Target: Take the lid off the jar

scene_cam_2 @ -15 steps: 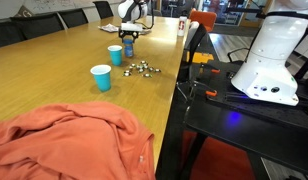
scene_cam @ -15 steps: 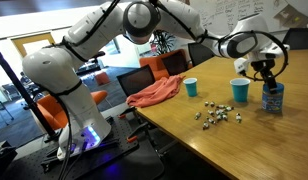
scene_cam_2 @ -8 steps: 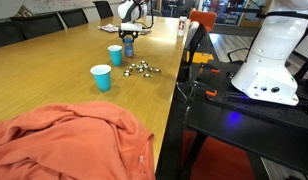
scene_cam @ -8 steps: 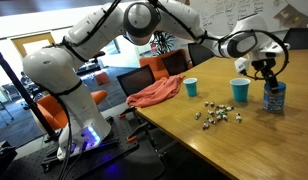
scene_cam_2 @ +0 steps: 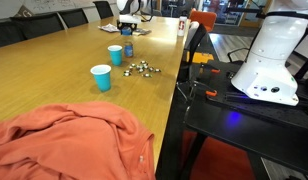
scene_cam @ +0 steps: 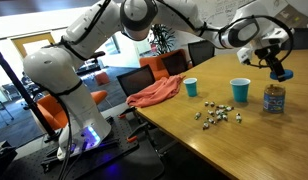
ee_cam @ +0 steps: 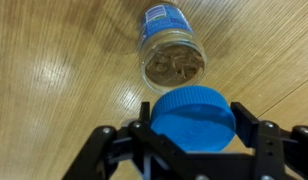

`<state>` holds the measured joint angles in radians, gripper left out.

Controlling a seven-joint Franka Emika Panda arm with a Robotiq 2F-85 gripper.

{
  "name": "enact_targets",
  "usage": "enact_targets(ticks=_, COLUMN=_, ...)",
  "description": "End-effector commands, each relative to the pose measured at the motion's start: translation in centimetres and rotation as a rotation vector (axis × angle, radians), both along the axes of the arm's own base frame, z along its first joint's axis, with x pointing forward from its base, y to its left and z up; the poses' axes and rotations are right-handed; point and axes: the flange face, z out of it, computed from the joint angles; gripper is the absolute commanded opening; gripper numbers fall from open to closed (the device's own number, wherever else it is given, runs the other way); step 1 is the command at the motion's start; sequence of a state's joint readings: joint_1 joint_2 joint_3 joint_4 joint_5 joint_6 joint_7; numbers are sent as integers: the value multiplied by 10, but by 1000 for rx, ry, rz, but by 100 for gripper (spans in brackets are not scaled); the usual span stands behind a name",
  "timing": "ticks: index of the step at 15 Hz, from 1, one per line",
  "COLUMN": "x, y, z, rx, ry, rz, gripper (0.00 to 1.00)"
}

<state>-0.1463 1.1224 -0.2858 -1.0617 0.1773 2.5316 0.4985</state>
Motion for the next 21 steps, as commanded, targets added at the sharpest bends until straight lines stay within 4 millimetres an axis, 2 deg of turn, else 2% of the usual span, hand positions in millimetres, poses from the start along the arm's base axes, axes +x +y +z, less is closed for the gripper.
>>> enact_targets(ticks=1, x=-23, y=-6, z=30, rx=-25, ry=-15, rz=-24, gripper=54)
enact_targets(ticks=5, x=-60, y=-32, z=41, rx=-51, ry=17, rz=-75, gripper=54)
enact_targets(ticks=7, x=-85, y=-46, z=37, rx=-48, ry=56, rz=-114, gripper=54)
enact_targets(ticks=9, x=-113, y=-57, z=19, rx=-30, ry=109, rz=-160, gripper=54)
enact_targets(ticks=11, x=-142, y=-65, z=-8, rx=-25, ry=165, rz=-205, gripper=54)
enact_targets(ticks=13, x=-162, y=-70, z=-44, rx=-16, ry=204, rz=-235, gripper=54)
enact_targets(ticks=18, x=-198, y=-53, z=-128, rx=-7, ry=212, rz=-179, gripper=54)
enact_targets(ticks=21, x=-208, y=-37, z=-155, rx=-41, ry=136, rz=-151, gripper=54)
